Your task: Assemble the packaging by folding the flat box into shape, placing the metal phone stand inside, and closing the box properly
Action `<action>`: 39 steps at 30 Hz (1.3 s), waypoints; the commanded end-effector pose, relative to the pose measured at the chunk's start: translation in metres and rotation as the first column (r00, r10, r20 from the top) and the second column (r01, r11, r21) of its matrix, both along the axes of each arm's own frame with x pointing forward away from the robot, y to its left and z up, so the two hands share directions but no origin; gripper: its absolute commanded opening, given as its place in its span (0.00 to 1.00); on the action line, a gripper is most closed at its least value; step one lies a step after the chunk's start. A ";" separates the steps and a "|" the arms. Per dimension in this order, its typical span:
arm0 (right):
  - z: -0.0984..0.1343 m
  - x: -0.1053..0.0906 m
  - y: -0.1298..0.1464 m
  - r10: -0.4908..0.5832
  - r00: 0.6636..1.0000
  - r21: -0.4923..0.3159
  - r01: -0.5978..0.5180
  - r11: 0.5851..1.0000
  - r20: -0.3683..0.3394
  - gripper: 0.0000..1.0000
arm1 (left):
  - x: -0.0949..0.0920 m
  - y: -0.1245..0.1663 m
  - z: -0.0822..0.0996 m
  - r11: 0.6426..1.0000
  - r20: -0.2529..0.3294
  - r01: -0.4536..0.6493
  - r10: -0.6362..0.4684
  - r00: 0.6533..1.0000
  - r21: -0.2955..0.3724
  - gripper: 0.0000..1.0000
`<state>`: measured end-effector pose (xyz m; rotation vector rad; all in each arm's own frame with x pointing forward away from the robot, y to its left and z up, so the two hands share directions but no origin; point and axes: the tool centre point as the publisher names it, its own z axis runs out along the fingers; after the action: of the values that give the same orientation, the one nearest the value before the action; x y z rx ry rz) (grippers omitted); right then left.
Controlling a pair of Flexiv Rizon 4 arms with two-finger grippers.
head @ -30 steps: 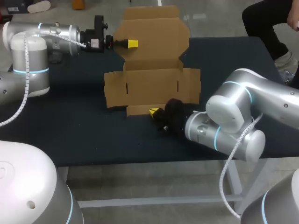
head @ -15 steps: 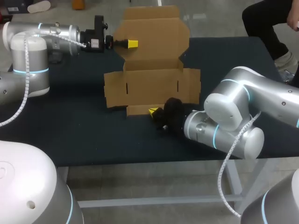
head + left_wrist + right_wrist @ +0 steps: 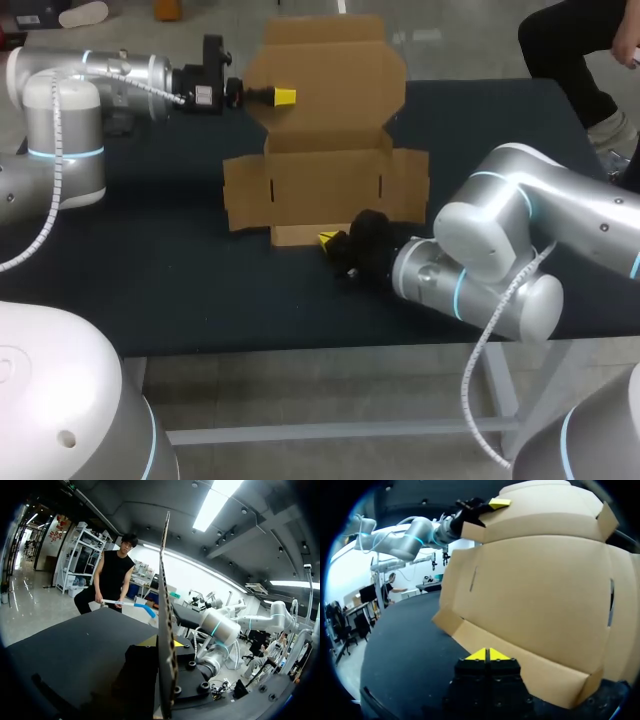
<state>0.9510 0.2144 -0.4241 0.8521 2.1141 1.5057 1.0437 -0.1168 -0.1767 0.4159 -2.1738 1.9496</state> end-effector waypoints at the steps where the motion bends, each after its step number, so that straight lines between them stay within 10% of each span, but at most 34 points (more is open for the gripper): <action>1: -0.002 0.001 0.005 -0.292 0.953 -0.067 0.297 0.952 0.083 0.00 | -0.003 0.002 -0.002 1.000 0.005 0.007 -0.007 1.000 0.001 0.00; 39: -0.002 0.001 0.005 -0.292 0.953 -0.067 0.297 0.952 0.083 0.00 | -0.033 0.005 -0.012 0.999 0.036 0.003 -0.004 0.999 0.034 0.00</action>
<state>0.9520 0.2139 -0.4247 0.8828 2.0785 1.4644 1.0146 -0.1118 -0.1876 0.3792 -2.2262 1.9372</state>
